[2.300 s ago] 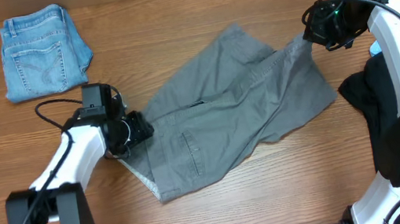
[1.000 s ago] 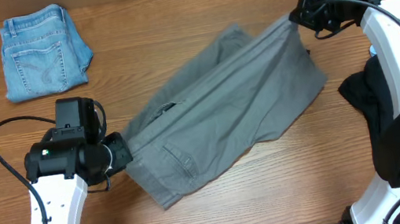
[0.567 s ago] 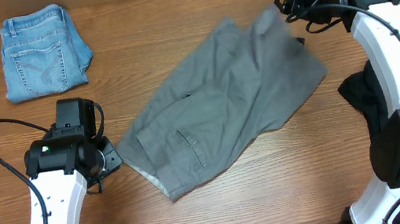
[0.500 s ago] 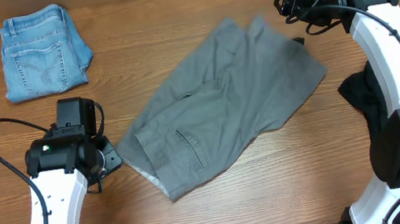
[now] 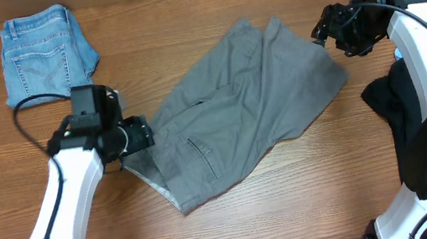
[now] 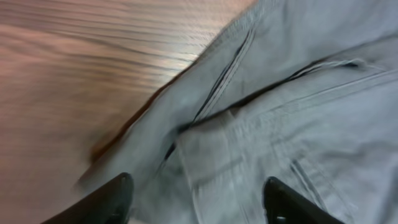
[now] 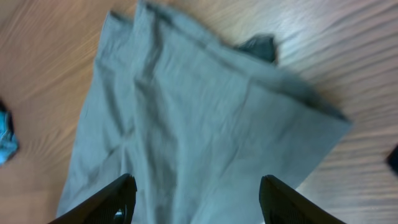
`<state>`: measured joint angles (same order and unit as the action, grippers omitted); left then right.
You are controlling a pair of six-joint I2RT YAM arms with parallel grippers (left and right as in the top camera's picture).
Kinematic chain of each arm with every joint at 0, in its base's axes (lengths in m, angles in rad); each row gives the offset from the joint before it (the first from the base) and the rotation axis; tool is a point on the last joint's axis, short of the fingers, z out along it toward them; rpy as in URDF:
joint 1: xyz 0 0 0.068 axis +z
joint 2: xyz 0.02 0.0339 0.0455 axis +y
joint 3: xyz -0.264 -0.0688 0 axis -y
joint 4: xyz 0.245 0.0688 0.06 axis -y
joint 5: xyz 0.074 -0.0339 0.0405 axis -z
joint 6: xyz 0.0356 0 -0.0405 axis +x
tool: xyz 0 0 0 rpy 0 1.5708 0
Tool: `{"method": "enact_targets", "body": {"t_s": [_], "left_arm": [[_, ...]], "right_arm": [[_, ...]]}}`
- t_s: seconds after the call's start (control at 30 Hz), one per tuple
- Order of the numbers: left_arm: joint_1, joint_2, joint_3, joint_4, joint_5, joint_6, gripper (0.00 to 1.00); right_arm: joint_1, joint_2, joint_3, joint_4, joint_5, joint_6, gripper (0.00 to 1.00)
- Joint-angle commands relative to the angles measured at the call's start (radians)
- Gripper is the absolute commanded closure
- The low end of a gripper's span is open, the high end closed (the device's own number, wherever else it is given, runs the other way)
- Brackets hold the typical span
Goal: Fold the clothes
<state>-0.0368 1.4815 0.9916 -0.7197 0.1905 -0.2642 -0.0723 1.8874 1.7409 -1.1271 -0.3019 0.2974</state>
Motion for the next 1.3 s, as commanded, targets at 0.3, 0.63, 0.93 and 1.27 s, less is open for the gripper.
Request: {"method": "enact_targets", "body": {"t_s": [0.3,0.63,0.93,1.27], "left_arm": [[0.004,0.231,-0.020,0.139,0.125,0.157,0.80],[0.012,0.113,0.130,-0.116,0.078,0.156,0.96],[0.012,0.015,0.169,-0.329,-0.127,0.139,0.96],[0.012,0.019,0.158,-0.410,-0.361,0.047,0.89]], "right_arm": [[-0.002,-0.186,0.017,-0.042,-0.093,-0.044,0.33],[-0.002,-0.185,0.017,-0.038,-0.093,-0.044,0.33],[-0.002,-0.185,0.017,-0.037,-0.092,-0.044,0.33],[-0.002,-0.185,0.017,-0.024,-0.073,-0.043,0.32]]}}
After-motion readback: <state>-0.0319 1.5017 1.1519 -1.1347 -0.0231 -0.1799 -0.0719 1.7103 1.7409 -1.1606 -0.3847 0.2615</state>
